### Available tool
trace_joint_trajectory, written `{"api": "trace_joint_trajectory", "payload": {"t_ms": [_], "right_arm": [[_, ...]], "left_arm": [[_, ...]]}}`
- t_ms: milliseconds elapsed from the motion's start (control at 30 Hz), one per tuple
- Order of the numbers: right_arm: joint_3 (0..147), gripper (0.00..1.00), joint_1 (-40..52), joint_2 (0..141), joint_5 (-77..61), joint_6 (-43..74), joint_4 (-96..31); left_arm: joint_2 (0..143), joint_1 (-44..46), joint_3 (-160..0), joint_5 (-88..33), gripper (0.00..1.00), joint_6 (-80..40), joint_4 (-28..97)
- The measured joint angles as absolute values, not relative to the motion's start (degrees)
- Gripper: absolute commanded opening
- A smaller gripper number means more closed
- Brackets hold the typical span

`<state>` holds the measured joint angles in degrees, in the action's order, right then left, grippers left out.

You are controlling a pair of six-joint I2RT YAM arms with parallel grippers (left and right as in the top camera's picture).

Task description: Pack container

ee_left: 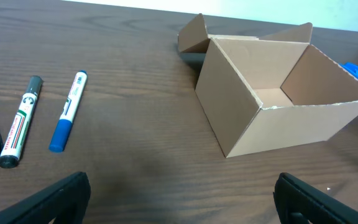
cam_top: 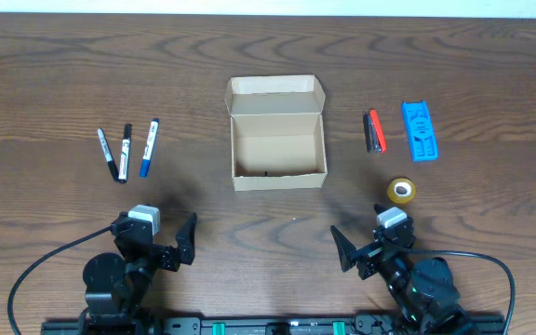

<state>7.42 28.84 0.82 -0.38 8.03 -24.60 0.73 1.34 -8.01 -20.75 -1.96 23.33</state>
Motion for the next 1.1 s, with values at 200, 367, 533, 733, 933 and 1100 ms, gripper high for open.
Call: {"api": "trace_joint_trajectory", "payload": {"t_ms": [200, 367, 533, 733, 933, 1100], "right_arm": [[7.4, 0.99, 28.8, 0.8, -0.4, 8.0, -24.6], [7.4, 0.99, 28.8, 0.8, -0.4, 8.0, -24.6], [7.4, 0.99, 28.8, 0.8, -0.4, 8.0, -24.6], [7.4, 0.99, 28.8, 0.8, -0.6, 13.0, -24.6], [7.4, 0.99, 28.8, 0.8, -2.6, 32.4, -24.5], [7.4, 0.99, 28.8, 0.8, -3.0, 40.5, -23.0]], "left_arm": [[0.7, 1.3, -8.0, -20.8, 0.95, -2.0, 23.3], [0.7, 1.3, -8.0, -20.7, 0.95, -1.9, 23.3], [0.7, 1.3, -8.0, -20.8, 0.95, -1.9, 23.3], [0.7, 1.3, -8.0, -20.8, 0.95, -1.9, 23.3], [0.7, 1.3, -8.0, -20.7, 0.95, -2.0, 23.3], [0.7, 1.3, -8.0, -20.8, 0.95, -2.0, 23.3]]}}
